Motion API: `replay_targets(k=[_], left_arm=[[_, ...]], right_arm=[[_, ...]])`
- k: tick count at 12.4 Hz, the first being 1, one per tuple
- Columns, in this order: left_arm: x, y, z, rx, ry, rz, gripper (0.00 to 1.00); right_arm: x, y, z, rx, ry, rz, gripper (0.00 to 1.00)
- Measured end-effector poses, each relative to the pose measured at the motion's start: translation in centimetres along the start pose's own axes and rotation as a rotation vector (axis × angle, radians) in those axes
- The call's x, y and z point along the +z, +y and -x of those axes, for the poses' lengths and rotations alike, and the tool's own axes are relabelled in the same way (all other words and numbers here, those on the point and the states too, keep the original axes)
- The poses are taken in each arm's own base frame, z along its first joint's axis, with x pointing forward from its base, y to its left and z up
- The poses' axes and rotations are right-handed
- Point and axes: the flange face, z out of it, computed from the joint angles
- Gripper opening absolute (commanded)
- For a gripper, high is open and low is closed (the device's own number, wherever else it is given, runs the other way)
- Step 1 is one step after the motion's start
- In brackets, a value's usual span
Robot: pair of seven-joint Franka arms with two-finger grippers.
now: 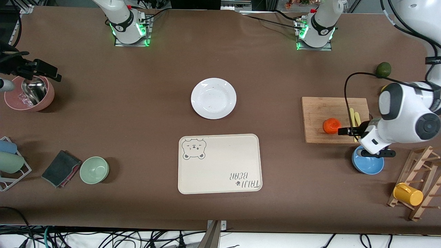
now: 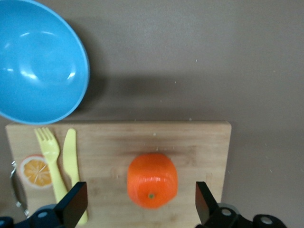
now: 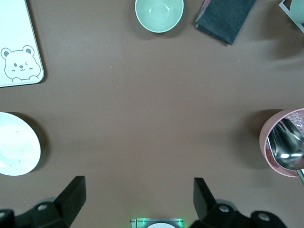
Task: Place orange and plate with both arms
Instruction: 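Reach the left gripper down to the orange on the cutting board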
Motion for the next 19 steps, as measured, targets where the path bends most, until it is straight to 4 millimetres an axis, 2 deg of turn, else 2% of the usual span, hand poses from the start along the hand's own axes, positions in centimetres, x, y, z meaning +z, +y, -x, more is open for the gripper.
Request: replay_targets(k=[3, 5, 7, 9, 10, 12, 14, 15, 16, 18, 19], left_arm=[[5.2, 0.8, 2.2, -0.006, 0.026, -0.003, 1.00], [7.8, 1.0, 3.3, -0.009, 0.058, -0.003, 1.00], [9.5, 1.0, 4.2, -0.009, 0.059, -0.004, 0.97], [10.1, 1.0, 4.6, -0.009, 0.047, -0.004, 0.08], [10.2, 1.0, 4.7, -0.009, 0.042, -0.004, 0.00], [9.9, 1.0, 4.7, -0.004, 0.009, -0.008, 0.00], [8.0, 1.9, 3.7, 0.010, 0.000, -0.029, 0.00], [6.7, 3.5, 3.0, -0.010, 0.009, -0.035, 0.00], [5.2, 6.2, 2.4, -0.042, 0.016, -0.041, 0.00], [2.9, 14.7, 2.4, -0.129, 0.023, -0.039, 0.00], [2.3, 19.5, 3.2, -0.163, 0.014, -0.004, 0.00]], right_arm=[[0.0, 0.0, 0.0, 0.000, 0.000, 0.000, 1.00], [0.0, 0.0, 0.0, 0.000, 0.000, 0.000, 1.00], [0.0, 0.0, 0.0, 0.000, 0.000, 0.000, 1.00], [0.0, 0.0, 0.0, 0.000, -0.001, 0.000, 1.00], [0.0, 0.0, 0.0, 0.000, -0.002, 0.000, 1.00], [0.0, 0.0, 0.0, 0.000, -0.004, 0.000, 1.00], [0.0, 0.0, 0.1, 0.000, -0.005, 0.000, 1.00], [0.0, 0.0, 0.1, 0.000, -0.005, 0.000, 1.00], [0.0, 0.0, 0.1, 0.000, -0.005, 0.000, 1.00], [0.0, 0.0, 0.1, 0.000, -0.005, 0.000, 1.00], [0.0, 0.0, 0.1, -0.001, -0.006, 0.000, 1.00]])
